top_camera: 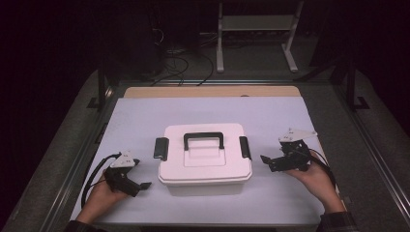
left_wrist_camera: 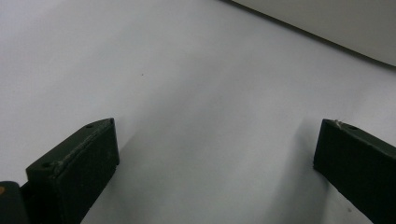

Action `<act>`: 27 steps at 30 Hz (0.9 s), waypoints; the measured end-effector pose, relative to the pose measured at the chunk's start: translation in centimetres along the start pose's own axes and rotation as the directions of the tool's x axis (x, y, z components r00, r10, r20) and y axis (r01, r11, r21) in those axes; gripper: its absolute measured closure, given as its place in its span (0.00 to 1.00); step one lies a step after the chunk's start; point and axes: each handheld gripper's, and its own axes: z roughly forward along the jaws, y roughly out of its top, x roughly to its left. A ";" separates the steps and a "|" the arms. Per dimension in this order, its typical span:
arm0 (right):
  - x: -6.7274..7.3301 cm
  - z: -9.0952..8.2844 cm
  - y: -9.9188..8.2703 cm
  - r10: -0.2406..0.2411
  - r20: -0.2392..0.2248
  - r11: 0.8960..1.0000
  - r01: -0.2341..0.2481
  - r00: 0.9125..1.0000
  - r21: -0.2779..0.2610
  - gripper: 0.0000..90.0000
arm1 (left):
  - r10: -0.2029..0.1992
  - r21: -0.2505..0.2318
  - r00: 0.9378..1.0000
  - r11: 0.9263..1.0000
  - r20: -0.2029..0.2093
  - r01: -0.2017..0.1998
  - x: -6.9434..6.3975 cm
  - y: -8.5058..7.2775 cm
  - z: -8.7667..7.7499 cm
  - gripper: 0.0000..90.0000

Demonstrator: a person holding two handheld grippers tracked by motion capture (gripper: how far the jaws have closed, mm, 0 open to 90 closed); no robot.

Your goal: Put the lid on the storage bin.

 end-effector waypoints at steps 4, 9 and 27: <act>-0.1 0.4 -1.1 0.026 0.032 1.000 -0.027 0.999 0.004 0.09 | 0.000 0.000 1.000 1.000 0.000 0.000 0.0 0.0 0.0 0.00; -0.2 0.7 -2.1 0.046 0.059 0.999 -0.047 0.997 0.012 0.09 | 0.001 0.000 1.000 1.000 -0.001 -0.001 0.0 0.0 0.0 0.00; 0.0 2.8 -5.2 0.108 0.099 0.990 -0.116 0.989 0.078 0.01 | 0.001 -0.001 1.000 1.000 -0.001 -0.001 0.0 0.0 0.0 0.00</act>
